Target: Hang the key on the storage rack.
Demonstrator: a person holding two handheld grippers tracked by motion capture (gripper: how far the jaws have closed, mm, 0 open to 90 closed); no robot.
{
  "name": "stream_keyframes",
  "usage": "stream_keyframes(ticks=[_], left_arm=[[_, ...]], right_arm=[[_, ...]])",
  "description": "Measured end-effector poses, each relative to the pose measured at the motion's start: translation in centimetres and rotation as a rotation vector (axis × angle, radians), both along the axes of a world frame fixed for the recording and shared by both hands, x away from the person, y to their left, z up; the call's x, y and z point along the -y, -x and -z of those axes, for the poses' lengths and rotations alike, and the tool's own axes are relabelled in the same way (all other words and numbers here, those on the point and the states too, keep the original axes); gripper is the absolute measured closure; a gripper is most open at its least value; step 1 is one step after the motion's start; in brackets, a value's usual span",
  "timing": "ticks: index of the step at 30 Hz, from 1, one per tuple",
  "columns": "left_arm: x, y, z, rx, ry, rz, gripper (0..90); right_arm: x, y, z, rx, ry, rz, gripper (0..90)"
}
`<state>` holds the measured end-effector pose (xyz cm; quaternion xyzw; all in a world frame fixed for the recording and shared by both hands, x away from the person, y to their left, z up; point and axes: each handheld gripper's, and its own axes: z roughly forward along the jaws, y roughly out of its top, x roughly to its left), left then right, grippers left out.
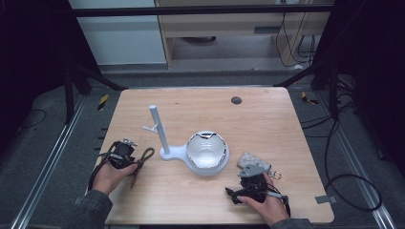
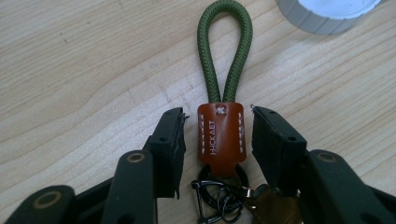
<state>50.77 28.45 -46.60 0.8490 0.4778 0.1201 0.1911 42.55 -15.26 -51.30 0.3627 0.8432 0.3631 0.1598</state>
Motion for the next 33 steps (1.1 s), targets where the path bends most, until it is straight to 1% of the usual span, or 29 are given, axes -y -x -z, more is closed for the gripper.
stream_keyframes(ticks=[1, 2, 3, 12, 14, 15, 18, 20, 22, 25, 26, 29, 31, 32, 33], left_arm=[[0.1, -0.1, 0.1, -0.014, -0.002, -0.005, 53.8], [0.1, -0.1, 0.1, -0.014, -0.002, -0.005, 53.9], [0.2, -0.3, 0.1, -0.029, -0.007, -0.003, 54.4], [0.4, -0.7, 0.1, -0.059, -0.022, -0.005, 58.5], [0.3, -0.8, 0.2, -0.069, -0.031, 0.004, 59.1], [0.3, -0.8, 0.2, -0.072, -0.029, 0.003, 59.7], [0.4, -0.8, 0.2, -0.075, -0.034, 0.016, 64.4], [0.4, -0.7, 0.1, -0.075, -0.045, 0.023, 65.3], [0.3, -0.5, 0.0, -0.073, -0.045, 0.026, 65.5], [0.2, 0.1, -0.6, -0.034, -0.044, 0.034, 65.6], [0.1, 0.4, -0.9, -0.015, -0.039, 0.038, 65.6], [-0.2, 1.4, -1.7, 0.035, -0.014, 0.049, 65.6], [-0.5, 2.2, -2.2, 0.077, 0.011, 0.053, 65.6], [-0.5, 2.2, -2.2, 0.077, 0.011, 0.053, 65.6], [-0.7, 2.9, -2.6, 0.112, 0.027, 0.06, 65.6]], right_arm=[[0.0, 0.0, 0.0, 0.0, 0.0, 0.0, 3.6], [0.0, 0.0, 0.0, 0.0, 0.0, 0.0, 3.5], [0.0, 0.0, 0.0, 0.001, 0.0, -0.001, 3.6], [0.0, 0.0, 0.0, -0.001, 0.002, -0.004, 3.5], [0.0, 0.0, 0.0, 0.0, 0.002, -0.007, 3.5], [0.0, 0.0, 0.0, 0.0, 0.002, -0.007, 3.5], [0.0, 0.0, 0.0, 0.0, 0.003, -0.006, 3.5], [0.0, 0.0, 0.0, 0.001, 0.003, -0.007, 3.5], [0.0, 0.0, 0.0, 0.0, 0.003, -0.008, 3.5], [0.0, 0.0, 0.0, 0.0, 0.003, -0.008, 3.5], [0.0, 0.0, 0.0, 0.0, 0.003, -0.008, 3.5], [0.0, 0.0, 0.0, 0.001, 0.004, -0.008, 3.5], [0.0, 0.0, 0.0, 0.001, 0.003, -0.008, 3.5], [0.0, 0.0, 0.0, 0.0, 0.003, -0.008, 3.5], [0.0, 0.0, 0.0, 0.001, 0.003, -0.008, 3.5]])
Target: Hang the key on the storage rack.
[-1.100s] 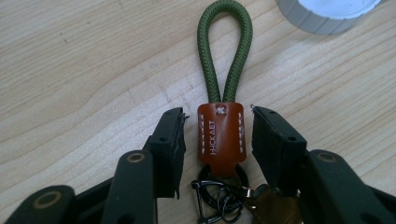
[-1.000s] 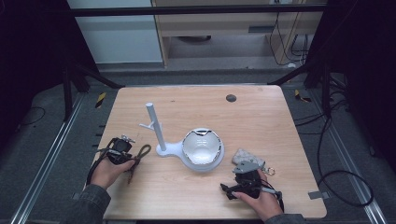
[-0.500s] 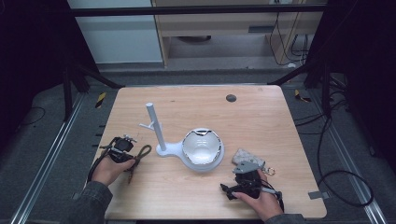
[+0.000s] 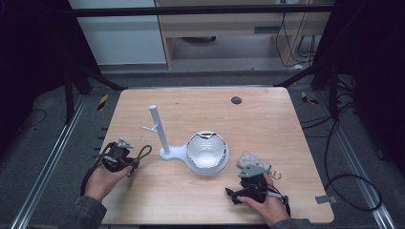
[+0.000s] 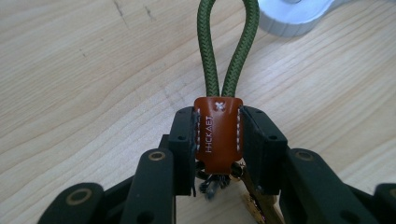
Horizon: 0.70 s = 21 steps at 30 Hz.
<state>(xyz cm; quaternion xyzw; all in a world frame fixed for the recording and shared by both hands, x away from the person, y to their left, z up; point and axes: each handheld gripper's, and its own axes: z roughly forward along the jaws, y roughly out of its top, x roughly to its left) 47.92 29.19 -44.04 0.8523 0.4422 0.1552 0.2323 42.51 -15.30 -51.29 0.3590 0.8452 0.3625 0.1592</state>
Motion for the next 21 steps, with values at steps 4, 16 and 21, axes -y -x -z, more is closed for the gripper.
stream_keyframes(ticks=[4, 16, 21], left_arm=[[-0.3, 1.6, -0.6, 0.072, 0.05, 0.004, 65.6], [-0.5, 3.2, -2.1, 0.226, 0.121, 0.0, 65.8], [-0.3, 3.9, -2.9, 0.284, 0.153, 0.003, 65.9]], right_arm=[[0.0, 0.0, 0.0, 0.0, -0.003, -0.001, 3.0], [-0.1, -0.1, 0.0, -0.002, 0.0, 0.005, 1.9], [-0.1, -0.1, 0.0, -0.002, 0.0, 0.006, 1.9]])
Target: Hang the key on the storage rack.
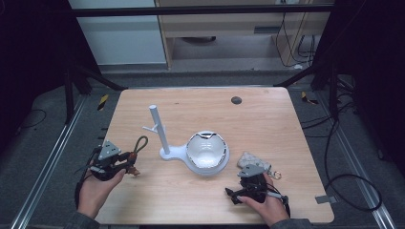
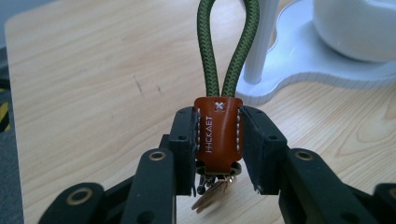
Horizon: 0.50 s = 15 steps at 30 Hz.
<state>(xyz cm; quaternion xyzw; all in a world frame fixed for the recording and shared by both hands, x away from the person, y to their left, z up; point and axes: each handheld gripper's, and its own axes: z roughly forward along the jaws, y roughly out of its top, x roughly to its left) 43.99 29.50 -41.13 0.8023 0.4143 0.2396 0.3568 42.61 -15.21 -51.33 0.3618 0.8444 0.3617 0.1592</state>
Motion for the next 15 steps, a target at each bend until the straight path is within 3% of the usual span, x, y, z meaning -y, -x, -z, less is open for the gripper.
stream_keyframes(ticks=[8, 15], left_arm=[[0.7, 1.3, -1.1, 0.076, 0.045, 0.025, 65.8], [1.3, 1.9, -1.5, 0.1, 0.063, 0.039, 65.8]], right_arm=[[0.0, 0.0, 0.0, 0.0, 0.0, 0.0, 1.9], [0.0, 0.0, 0.0, 0.0, 0.0, 0.001, 1.9]])
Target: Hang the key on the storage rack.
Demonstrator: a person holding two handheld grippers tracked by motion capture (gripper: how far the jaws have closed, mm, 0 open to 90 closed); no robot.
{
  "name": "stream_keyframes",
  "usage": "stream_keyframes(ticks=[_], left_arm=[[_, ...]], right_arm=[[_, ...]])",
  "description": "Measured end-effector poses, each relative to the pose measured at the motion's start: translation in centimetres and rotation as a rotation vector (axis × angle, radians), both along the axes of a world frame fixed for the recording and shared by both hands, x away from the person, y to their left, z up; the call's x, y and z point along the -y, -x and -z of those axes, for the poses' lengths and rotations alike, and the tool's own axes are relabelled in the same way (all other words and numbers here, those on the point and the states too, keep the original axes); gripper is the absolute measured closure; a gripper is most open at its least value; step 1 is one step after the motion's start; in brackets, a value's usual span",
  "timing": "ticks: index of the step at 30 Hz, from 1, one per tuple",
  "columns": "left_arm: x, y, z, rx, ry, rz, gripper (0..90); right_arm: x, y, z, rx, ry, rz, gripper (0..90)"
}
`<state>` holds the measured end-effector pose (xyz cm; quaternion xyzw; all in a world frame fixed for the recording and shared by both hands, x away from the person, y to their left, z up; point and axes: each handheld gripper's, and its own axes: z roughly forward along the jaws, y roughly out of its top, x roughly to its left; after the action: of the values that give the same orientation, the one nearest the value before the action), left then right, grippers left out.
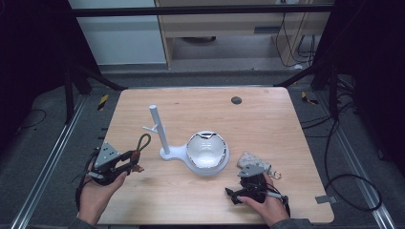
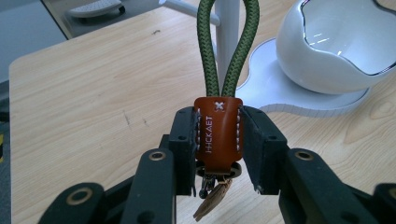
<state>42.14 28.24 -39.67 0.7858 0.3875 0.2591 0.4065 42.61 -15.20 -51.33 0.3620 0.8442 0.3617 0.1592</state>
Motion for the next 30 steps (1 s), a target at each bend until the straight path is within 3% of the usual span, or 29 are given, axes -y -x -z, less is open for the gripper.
stream_keyframes(ticks=[21, 30], left_arm=[[1.4, 2.0, -1.5, 0.108, 0.056, 0.043, 65.8], [1.9, 1.9, -2.3, 0.13, 0.072, 0.041, 65.7]], right_arm=[[0.0, 0.0, 0.0, 0.0, 0.0, -0.001, 1.9], [0.0, 0.0, 0.0, 0.0, 0.0, -0.001, 1.9]])
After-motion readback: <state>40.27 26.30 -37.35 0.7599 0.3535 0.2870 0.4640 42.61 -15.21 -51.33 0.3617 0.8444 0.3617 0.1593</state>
